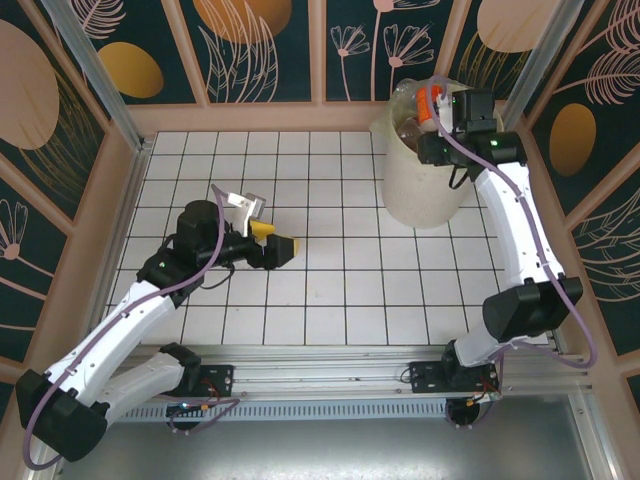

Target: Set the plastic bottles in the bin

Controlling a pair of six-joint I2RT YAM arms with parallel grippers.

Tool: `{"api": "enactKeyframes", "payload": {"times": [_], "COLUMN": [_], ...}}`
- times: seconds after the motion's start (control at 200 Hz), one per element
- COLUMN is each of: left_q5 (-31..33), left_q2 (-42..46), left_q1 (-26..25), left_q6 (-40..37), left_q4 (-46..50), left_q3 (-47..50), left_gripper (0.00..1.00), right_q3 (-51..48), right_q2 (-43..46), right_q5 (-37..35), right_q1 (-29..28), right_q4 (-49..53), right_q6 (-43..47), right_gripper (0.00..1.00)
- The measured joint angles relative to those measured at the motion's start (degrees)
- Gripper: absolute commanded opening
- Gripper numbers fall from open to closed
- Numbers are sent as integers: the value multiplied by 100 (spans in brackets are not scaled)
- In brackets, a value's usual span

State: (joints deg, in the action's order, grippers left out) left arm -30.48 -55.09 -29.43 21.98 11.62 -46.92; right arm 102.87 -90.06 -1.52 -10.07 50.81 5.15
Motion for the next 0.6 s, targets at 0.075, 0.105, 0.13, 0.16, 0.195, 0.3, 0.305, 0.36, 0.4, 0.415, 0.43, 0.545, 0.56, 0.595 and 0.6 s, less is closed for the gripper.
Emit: {"api": "enactKeyframes", "payload": {"times": [0.075,0.105,0.13,0.16,0.195,0.3,0.305,0.36,0.4,0.415,0.43,0.545,0.56,0.595,0.6], "left_q5": [0,0,-2,-4,-15,-39,-39,-44,-55,-59,-57,-61,-61,-61,-59], "left_q2": [0,0,0,0,0,0,0,0,0,0,0,0,0,0,0], "left_q1": [0,0,0,0,0,0,0,0,0,0,0,0,0,0,0], "left_q6": [20,24,33,37,37,61,61,76,79,81,81,101,101,105,107], "left_q4": [-37,-57,-68,-81,-94,-151,-151,-157,-166,-179,-195,-214,-221,-236,-238], "left_q3": [35,50,57,63,66,87,87,98,109,116,125,177,181,195,199], "left_gripper": [99,99,99,99,99,99,99,99,99,99,99,99,99,99,98], "right_q3": [61,85,105,136,186,380,393,483,557,603,636,898,929,962,964], "right_q2": [-98,-131,-155,-181,-214,-299,-302,-308,-310,-310,-310,-310,-310,-310,-310], "right_q5": [-26,-46,-63,-92,-133,-199,-203,-223,-256,-264,-278,-321,-319,-315,-317], "right_q1": [2,0,0,0,2,2,2,2,2,2,2,17,28,44,50], "right_q4": [-24,-35,-46,-52,-48,-87,-90,-107,-131,-133,-144,-341,-396,-496,-522], "right_q6": [-107,-133,-144,-173,-232,-389,-417,-463,-516,-557,-557,-684,-763,-804,-782], "right_gripper": [58,59,60,63,66,75,75,76,76,76,76,58,56,53,53]}}
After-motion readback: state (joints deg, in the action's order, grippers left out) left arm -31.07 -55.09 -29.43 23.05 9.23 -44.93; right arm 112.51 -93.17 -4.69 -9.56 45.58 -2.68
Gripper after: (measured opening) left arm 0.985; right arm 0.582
